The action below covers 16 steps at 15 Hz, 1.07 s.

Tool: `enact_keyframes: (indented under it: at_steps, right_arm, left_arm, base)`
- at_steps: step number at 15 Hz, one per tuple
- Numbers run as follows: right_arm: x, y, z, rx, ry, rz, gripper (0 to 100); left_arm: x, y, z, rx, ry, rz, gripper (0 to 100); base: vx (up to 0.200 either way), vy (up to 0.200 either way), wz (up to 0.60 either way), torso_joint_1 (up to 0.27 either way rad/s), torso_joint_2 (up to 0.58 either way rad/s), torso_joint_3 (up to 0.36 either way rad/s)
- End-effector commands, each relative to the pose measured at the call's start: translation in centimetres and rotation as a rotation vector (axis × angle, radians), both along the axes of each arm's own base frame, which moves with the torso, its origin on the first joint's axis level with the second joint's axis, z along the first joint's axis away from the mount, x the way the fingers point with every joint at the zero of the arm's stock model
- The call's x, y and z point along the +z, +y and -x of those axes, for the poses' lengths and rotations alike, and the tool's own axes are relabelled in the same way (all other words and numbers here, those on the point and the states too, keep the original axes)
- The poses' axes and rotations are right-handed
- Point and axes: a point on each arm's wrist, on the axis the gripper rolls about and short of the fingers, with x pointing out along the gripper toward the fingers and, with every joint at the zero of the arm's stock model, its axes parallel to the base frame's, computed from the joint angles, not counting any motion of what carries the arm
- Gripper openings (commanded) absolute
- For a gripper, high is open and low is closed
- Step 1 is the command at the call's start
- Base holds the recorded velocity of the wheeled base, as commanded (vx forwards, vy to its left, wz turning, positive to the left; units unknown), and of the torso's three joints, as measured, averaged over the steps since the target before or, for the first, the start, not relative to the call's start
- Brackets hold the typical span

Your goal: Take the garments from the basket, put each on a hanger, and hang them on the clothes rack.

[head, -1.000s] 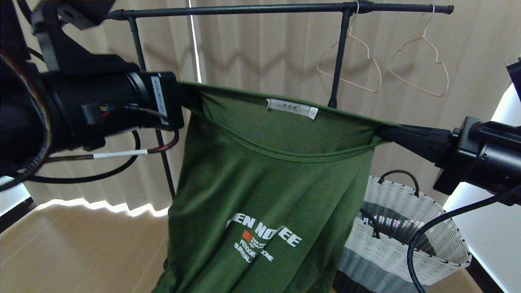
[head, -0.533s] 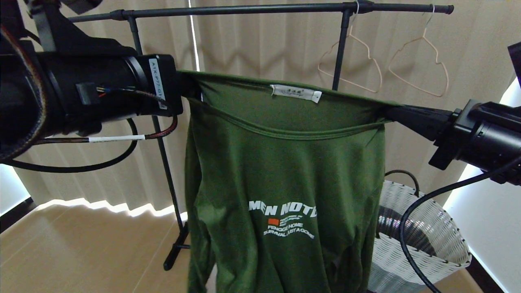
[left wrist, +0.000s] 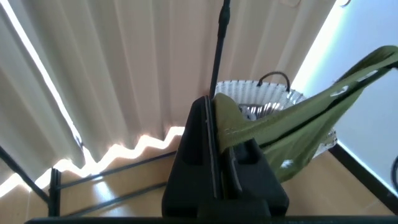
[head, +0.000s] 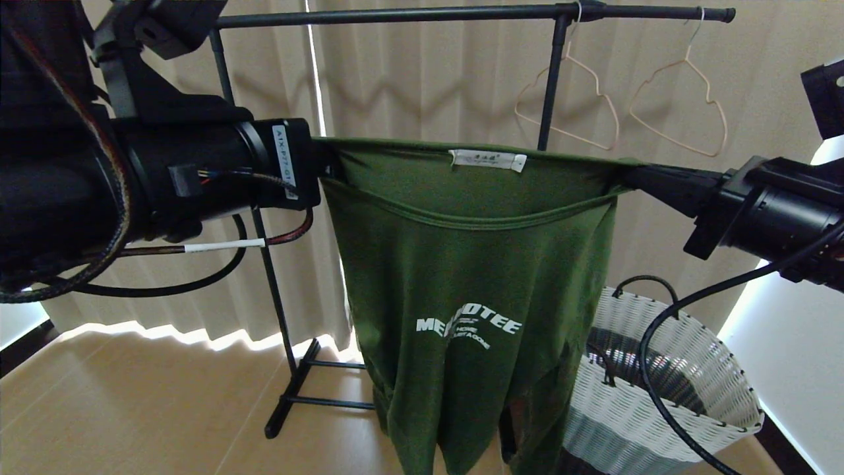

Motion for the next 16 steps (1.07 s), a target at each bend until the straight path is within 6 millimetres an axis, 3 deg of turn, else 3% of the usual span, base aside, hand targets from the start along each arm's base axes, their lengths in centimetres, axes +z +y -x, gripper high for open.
enact_keyframes:
  at_steps: [1, 5, 9, 13, 16]
  right_arm:
    - [0.8, 0.3, -0.9, 0.0, -0.019, -0.007, 0]
    - [1.2, 0.9, -2.5, -0.003, -0.024, -0.011, 0]
    - [1.6, 0.1, -2.4, -0.032, -0.04, -0.014, 0]
    - [2.7, -2.6, -0.4, -0.105, -0.035, -0.009, 0]
    - [2.4, -3.0, 1.9, -0.048, 0.0, 0.004, 0]
  left_arm:
    - [0.2, -0.4, -0.4, 0.0, -0.004, -0.001, 0]
    - [0.2, -0.2, -0.2, -0.002, -0.005, -0.005, 0]
    - [0.0, -0.5, -0.6, -0.002, -0.002, -0.012, 0]
    - [0.3, -1.2, -1.5, -0.003, -0.032, -0.031, 0]
    - [0.5, -1.9, -2.4, -0.003, -0.035, -0.028, 0]
  base:
    - [0.0, 0.0, 0.0, 0.0, 0.0, 0.0]
    - [0.0, 0.0, 0.0, 0.0, 0.0, 0.0]
    - [0.0, 0.0, 0.0, 0.0, 0.0, 0.0]
    - [0.0, 0.0, 0.0, 0.0, 0.0, 0.0]
    - [0.0, 0.0, 0.0, 0.0, 0.0, 0.0]
